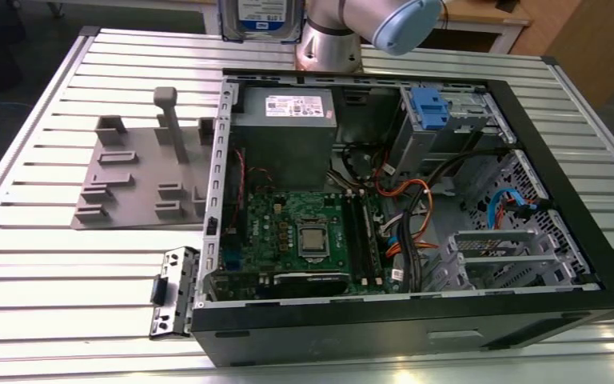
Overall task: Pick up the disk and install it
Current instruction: 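Pick up the disk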
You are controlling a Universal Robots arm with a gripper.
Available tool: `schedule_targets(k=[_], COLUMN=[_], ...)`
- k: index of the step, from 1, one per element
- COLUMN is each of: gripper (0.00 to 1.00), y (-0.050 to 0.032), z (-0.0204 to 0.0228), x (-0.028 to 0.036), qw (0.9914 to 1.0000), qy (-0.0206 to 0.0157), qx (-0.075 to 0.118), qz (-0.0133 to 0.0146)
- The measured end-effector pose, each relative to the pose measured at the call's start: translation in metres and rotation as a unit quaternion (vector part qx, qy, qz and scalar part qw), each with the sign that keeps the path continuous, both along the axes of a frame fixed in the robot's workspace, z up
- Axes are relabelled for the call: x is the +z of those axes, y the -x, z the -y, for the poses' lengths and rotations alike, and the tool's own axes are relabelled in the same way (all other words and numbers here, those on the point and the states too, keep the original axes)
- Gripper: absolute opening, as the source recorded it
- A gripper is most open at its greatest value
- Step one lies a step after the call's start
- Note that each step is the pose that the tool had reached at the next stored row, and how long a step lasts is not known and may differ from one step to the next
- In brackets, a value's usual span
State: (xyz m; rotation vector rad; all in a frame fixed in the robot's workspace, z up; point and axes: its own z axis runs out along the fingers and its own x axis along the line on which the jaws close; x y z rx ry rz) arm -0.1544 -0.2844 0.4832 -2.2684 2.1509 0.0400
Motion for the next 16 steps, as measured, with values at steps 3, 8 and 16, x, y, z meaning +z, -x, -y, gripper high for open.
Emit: schedule_targets(k=[3,8,16], gripper=[0.36,0.36,0.36], y=[-0.0023,-0.0061,-0.0126], z=[0.0,0.0,0.0], x=[0.0,0.0,0.0], qw=[1.0,1.0,1.0], qy=[0.0,0.0,0.0], qx=[0.0,0.0,0.0], qz=[0.0,0.0,0.0])
